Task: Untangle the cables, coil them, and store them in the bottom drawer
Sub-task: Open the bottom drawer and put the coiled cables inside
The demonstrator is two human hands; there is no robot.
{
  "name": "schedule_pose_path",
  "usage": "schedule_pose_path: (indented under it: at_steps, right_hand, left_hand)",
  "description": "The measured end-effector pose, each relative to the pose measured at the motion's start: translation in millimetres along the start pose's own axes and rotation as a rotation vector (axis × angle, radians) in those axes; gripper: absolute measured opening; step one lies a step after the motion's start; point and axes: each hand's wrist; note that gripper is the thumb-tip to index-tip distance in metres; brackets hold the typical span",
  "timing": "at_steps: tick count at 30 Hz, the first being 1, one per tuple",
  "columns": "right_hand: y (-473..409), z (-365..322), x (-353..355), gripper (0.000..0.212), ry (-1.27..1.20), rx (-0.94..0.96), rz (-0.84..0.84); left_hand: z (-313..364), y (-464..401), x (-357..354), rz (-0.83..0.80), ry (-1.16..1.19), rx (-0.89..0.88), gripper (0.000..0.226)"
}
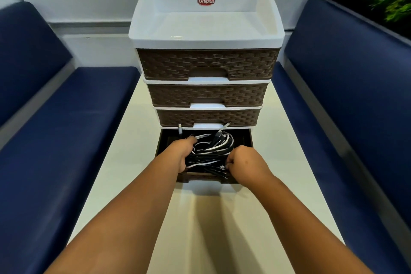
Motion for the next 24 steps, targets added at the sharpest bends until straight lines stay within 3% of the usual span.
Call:
schedule_pose_path:
  at_steps: [5, 7, 9, 11, 16, 24]
  right_hand:
    - [25, 9, 21, 0.018, -0.203, 0.095, 0.110]
    - [38, 4, 21, 0.024, -0.310, 0.154, 0.081]
    - [41, 2, 12, 0.032, -0.284, 0.229, 0.024]
    - [38, 2, 5, 0.022, -0.205, 0.272, 0.054]
    - [26, 1, 4, 0.015, -0.193, 0.190, 0.064]
    - [6, -3, 1, 0.010, -0.182, -0.019, 0.017]
  left_hand:
    - [4, 4, 7, 0.041, -0.198, -0.087, 0.078]
    - [9, 7, 12, 0.078, -0.281, -0.121, 0.080]
    - [13, 9, 16, 0.122, -0.345, -0.150, 0.078]
    - [13, 13, 18, 0.220, -0.422, -0.226, 0.067]
    - [-5, 19, 19, 0.529, -0.505, -0.552, 0.028]
    - [-12, 16, 20, 0.579, -0.505, -0.615, 0.017]
Point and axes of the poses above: each hand's wrist, its own y-axis away from the middle knuckle, its own x-axis out of the back of the hand, z = x × y
